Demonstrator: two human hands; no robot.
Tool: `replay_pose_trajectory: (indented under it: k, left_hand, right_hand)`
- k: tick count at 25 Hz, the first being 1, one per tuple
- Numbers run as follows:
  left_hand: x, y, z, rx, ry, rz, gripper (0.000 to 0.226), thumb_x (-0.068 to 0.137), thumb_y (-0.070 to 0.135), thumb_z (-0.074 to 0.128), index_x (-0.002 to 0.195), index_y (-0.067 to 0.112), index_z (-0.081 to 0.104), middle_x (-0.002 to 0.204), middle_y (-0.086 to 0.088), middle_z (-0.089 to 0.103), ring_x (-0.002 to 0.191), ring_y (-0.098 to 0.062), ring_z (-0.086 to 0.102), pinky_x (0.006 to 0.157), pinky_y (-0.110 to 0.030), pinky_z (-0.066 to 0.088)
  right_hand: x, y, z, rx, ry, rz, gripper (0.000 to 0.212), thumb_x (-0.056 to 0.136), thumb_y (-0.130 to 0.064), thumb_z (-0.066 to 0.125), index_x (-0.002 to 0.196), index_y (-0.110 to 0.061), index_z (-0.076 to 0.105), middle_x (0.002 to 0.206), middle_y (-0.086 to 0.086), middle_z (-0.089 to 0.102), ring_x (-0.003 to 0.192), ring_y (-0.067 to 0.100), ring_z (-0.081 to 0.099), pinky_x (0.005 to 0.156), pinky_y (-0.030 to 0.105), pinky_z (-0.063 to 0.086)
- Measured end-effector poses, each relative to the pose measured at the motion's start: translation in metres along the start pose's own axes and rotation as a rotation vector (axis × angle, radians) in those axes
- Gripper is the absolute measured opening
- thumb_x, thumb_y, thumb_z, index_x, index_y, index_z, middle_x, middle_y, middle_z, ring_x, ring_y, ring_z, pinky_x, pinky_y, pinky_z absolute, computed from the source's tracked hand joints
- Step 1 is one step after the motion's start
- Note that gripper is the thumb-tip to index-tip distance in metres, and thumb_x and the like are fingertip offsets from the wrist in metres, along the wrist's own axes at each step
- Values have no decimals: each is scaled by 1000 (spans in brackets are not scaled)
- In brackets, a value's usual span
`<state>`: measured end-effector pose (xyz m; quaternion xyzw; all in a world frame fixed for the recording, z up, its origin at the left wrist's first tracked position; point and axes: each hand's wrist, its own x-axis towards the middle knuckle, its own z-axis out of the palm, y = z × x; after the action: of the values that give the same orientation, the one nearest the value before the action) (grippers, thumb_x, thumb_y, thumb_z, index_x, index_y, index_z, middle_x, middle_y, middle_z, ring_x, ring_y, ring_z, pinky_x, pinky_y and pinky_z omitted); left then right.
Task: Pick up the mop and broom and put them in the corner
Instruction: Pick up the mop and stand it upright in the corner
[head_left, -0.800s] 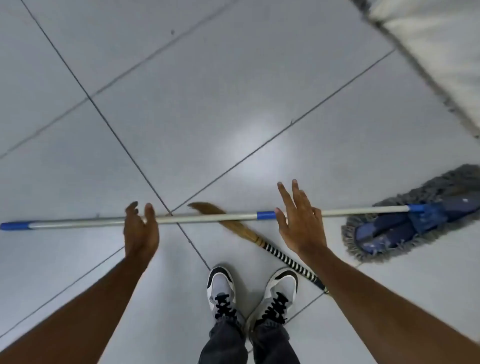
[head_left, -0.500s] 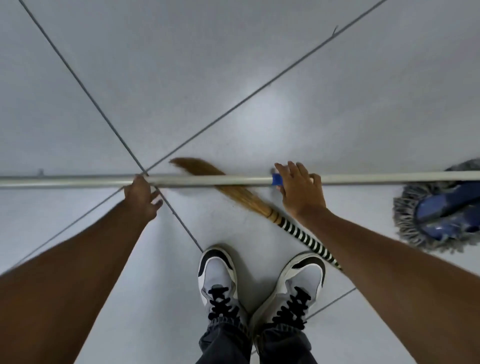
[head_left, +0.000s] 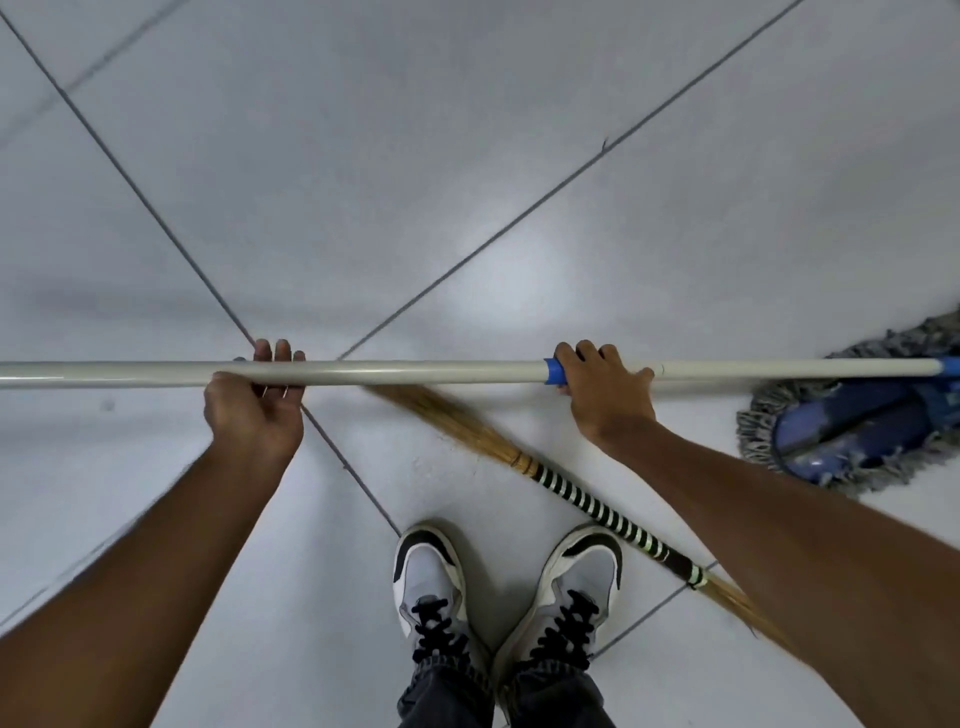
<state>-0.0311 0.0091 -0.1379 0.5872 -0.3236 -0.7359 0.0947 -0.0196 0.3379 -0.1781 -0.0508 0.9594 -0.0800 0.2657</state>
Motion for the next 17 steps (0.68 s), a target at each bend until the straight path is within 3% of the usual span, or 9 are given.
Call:
replay_pose_trajectory:
  k: [4,8,11,15,17]
  left_hand:
    - [-133,74,113,-54,-341,140,23,95,1,33,89,13,51,70,-4,59,65,-23,59,77,-39,59]
    - [-316,137,250,7,-752,318,20,99,1,37,90,11,52,73,-7,56,63,-23,57,76,-39,57]
    - [-502,179,331,121,-1061,442,21,102,8,42,87,12,57,74,-6,59,65,-21,59,79,-41,55]
    - [-745,208,350,343,-1347,569,17,101,8,47,90,8,60,74,-2,65,68,-17,63,83,-42,56]
    - [-847,216,331,429,-1525,587,13,99,10,50,93,8,61,76,-1,65,70,-15,63,84,-44,56]
  right_hand:
    - [-13,20,-129,201,147,62,16,94,-14,51,110,-17,47,101,3,52,95,26,49,61,42,47]
    - [-45,48,-271,473,371,178,23,86,0,55,105,-12,52,95,7,55,86,23,49,69,38,45]
    - [-113,67,-396,732,540,268,17,84,5,58,94,-8,54,86,5,57,79,21,55,64,31,39]
    - [-247,75,-528,1028,641,410,22,87,3,56,88,-18,51,76,-3,52,70,14,52,62,21,44]
    - [-318,78,-570,1004,789,475,18,90,-1,50,79,-15,52,69,1,45,60,15,40,53,24,39]
